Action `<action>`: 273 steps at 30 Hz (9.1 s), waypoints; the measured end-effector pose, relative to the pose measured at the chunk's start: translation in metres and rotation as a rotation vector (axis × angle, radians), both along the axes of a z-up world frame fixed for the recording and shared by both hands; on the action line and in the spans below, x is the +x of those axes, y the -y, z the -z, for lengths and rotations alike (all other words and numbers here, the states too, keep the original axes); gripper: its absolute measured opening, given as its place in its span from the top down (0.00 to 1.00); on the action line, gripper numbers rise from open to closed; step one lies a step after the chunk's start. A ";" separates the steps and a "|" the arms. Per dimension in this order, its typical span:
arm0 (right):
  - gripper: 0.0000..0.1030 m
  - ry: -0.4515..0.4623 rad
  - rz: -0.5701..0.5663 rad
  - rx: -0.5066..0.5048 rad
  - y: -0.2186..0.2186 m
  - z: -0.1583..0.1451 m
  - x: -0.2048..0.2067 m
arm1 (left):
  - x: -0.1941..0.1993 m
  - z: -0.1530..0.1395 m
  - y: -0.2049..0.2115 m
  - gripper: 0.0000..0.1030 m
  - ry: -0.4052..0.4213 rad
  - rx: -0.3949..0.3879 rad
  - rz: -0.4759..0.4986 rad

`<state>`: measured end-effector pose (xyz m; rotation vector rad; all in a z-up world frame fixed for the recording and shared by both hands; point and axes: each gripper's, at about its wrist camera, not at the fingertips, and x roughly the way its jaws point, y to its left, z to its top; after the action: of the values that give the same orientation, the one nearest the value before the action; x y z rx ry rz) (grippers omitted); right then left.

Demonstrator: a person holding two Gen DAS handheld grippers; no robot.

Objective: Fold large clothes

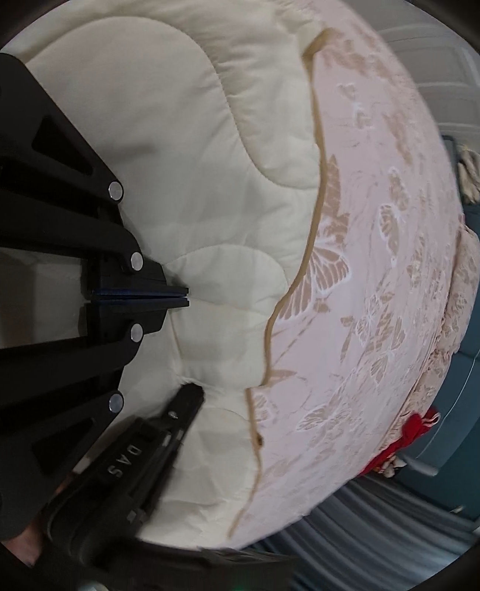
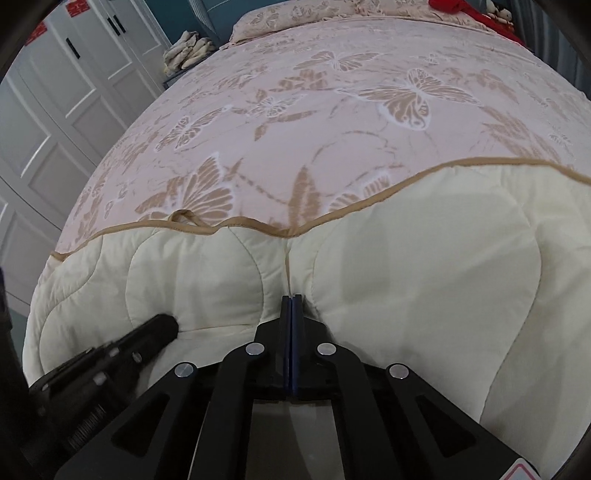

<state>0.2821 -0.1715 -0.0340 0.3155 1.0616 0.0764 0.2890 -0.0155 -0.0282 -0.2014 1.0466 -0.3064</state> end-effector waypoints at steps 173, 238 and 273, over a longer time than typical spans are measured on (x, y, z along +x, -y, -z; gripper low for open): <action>0.87 0.066 0.247 0.284 0.216 -0.001 -0.267 | -0.052 -0.018 0.317 0.59 0.155 0.345 0.397; 0.73 0.037 0.260 0.301 0.183 -0.104 -0.219 | -0.151 -0.070 0.077 0.48 -0.172 -0.345 0.177; 0.73 0.510 -0.022 0.133 -0.019 -0.226 -0.159 | -0.149 -0.225 -0.121 0.49 0.590 -0.244 0.227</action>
<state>0.1226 -0.1528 0.1924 0.3799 0.5549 0.2349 0.1404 0.1057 0.1967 -0.1945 0.4438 -0.6565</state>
